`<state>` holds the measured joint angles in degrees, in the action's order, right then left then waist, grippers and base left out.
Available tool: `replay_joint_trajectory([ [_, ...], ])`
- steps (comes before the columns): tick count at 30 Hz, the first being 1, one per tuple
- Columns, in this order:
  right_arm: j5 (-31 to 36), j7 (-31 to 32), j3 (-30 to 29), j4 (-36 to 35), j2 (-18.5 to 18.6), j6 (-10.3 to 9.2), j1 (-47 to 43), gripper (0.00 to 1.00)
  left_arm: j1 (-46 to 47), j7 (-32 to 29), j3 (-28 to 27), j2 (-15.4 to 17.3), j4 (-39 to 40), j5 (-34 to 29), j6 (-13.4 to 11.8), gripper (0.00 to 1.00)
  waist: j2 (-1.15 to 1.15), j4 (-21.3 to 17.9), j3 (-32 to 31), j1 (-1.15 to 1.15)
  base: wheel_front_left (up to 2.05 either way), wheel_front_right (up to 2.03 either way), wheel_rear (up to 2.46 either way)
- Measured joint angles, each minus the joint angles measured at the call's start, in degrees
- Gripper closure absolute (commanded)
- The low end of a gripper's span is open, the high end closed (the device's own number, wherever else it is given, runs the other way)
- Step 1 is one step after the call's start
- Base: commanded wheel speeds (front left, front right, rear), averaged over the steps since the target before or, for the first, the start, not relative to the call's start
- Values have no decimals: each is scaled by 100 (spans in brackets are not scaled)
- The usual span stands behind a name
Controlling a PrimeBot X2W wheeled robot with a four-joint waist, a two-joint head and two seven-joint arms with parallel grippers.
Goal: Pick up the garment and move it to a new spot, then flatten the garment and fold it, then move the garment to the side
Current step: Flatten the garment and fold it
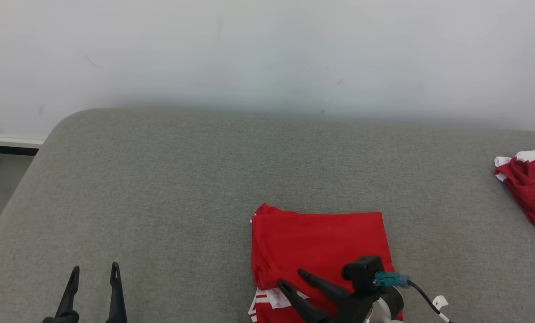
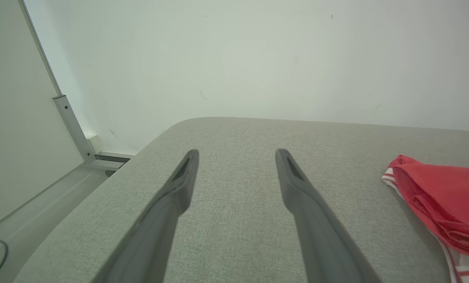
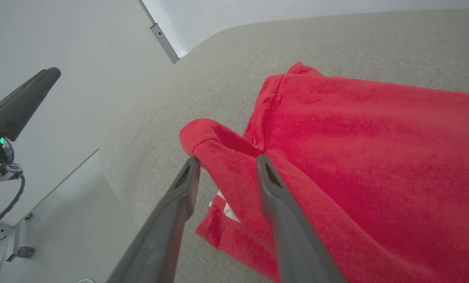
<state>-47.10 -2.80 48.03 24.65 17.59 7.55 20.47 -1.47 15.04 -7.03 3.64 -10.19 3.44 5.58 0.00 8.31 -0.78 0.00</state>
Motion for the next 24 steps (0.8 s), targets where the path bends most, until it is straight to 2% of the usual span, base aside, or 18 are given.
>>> replay_joint_trajectory([
  [4,-96,-307,-88,-218,119,0,0,0,-49,0,-58,14,5,0,3,0,0,-91,-9,0,0,0,0],
  [8,-68,-805,-533,-402,242,0,-16,0,-77,0,-78,18,54,-3,-16,0,0,-217,-24,0,0,0,0],
  [15,454,-1193,-2019,-448,165,0,-295,0,-105,0,-78,21,105,-45,-53,0,0,-489,-51,0,0,0,0],
  [19,1176,-1213,-2933,-658,33,0,-587,0,-106,0,-66,20,140,-60,-62,0,0,-633,-71,0,0,0,0],
  [24,1931,-1218,-4007,-1113,-386,0,-1170,0,-106,0,-33,24,134,-90,-62,0,0,-753,-113,0,0,0,0],
])
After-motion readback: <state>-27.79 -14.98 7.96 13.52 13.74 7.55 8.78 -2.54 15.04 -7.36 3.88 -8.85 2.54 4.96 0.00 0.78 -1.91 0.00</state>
